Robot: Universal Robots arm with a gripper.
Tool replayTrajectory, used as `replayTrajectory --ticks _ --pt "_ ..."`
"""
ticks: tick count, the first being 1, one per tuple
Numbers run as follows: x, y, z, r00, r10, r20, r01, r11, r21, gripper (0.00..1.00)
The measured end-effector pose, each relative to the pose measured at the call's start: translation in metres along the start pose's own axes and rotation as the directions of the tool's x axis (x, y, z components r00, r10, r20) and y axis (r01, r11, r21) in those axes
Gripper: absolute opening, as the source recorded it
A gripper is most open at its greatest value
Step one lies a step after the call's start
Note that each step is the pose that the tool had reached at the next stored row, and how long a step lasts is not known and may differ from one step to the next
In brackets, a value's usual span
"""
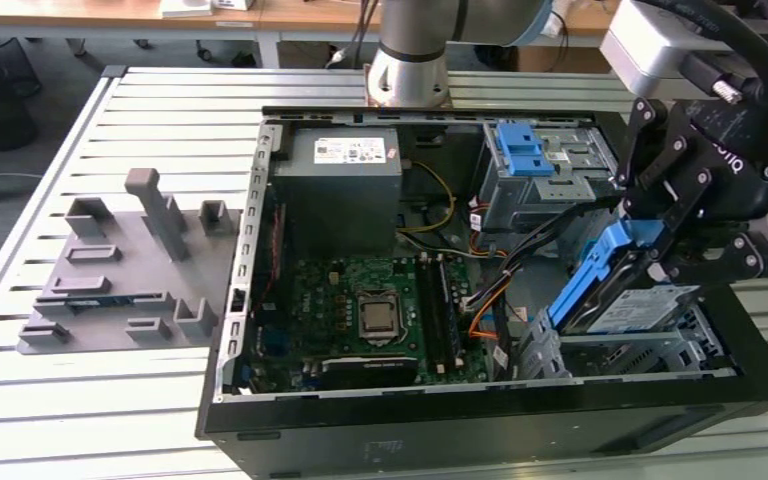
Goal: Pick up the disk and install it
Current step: 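Insert the disk into the insertion slot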
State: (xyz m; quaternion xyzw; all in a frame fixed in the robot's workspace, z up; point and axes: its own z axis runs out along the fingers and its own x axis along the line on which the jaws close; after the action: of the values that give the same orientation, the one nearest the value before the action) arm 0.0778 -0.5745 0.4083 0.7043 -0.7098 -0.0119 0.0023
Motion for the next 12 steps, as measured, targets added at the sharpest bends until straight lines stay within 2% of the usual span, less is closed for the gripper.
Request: replayTrajectory --ticks 12 --pt "0.0000 -0.0001 0.0014 1.0000 0.000 0.0001 0.000 1.0000 -0.0001 0.36"
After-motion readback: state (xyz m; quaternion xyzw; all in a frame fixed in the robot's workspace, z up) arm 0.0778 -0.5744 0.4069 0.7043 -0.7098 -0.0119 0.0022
